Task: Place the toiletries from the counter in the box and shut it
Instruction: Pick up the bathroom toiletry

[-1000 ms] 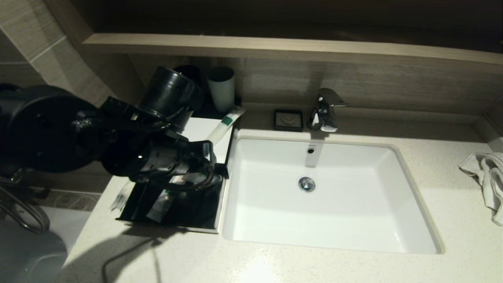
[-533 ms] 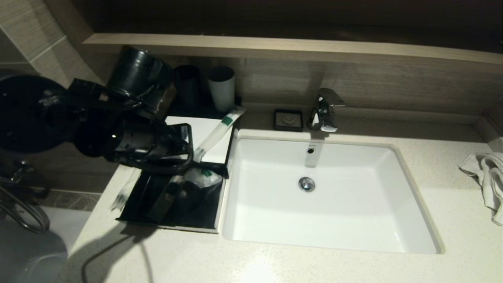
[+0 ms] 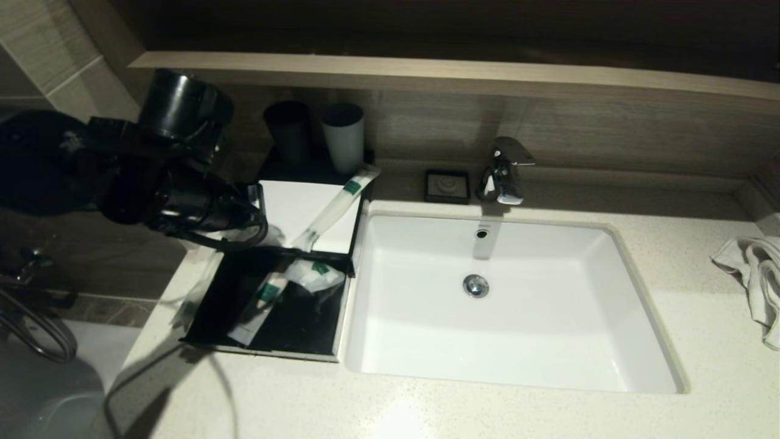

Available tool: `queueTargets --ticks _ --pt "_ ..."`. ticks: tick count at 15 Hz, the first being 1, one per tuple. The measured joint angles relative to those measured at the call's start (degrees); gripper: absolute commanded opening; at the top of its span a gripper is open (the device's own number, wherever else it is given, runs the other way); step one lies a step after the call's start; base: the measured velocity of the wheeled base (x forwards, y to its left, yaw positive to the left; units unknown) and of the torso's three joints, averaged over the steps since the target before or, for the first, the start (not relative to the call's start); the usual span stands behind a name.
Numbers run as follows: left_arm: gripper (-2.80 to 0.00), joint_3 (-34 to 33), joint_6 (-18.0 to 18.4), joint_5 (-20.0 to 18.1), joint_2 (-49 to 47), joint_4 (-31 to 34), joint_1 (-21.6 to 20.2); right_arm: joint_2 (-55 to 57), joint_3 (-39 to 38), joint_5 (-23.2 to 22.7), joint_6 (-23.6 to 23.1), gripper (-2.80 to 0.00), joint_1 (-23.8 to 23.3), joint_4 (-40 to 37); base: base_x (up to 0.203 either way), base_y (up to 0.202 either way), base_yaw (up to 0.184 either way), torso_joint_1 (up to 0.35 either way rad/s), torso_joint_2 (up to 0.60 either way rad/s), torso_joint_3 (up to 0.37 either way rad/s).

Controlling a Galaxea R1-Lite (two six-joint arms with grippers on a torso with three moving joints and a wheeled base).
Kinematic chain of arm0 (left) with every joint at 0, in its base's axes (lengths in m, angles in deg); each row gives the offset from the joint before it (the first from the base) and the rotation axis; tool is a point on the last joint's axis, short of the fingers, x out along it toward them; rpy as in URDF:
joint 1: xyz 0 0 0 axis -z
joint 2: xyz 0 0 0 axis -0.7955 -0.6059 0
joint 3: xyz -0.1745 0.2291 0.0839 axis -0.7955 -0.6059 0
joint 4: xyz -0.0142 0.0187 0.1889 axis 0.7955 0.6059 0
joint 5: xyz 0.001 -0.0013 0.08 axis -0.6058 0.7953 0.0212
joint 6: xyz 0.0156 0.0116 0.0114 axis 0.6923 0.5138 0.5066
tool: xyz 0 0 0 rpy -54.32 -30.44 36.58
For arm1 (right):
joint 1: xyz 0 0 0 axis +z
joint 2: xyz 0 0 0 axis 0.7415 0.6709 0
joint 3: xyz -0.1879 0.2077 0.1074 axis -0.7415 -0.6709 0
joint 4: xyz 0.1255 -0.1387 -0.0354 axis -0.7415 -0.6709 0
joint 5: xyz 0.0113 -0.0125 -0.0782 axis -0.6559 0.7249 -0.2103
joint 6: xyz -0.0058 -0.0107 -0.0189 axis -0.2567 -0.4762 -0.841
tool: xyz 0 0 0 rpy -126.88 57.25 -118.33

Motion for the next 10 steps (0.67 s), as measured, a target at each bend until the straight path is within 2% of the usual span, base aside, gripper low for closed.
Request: queueTargets --ticks 10 --pt "0.00 0.09 0.74 -0.02 -1.74 -1.84 -1.76 0.00 0.00 0.04 0.02 -2.80 0.00 0.00 0.000 0.000 0.000 0.000 0.00 0.000"
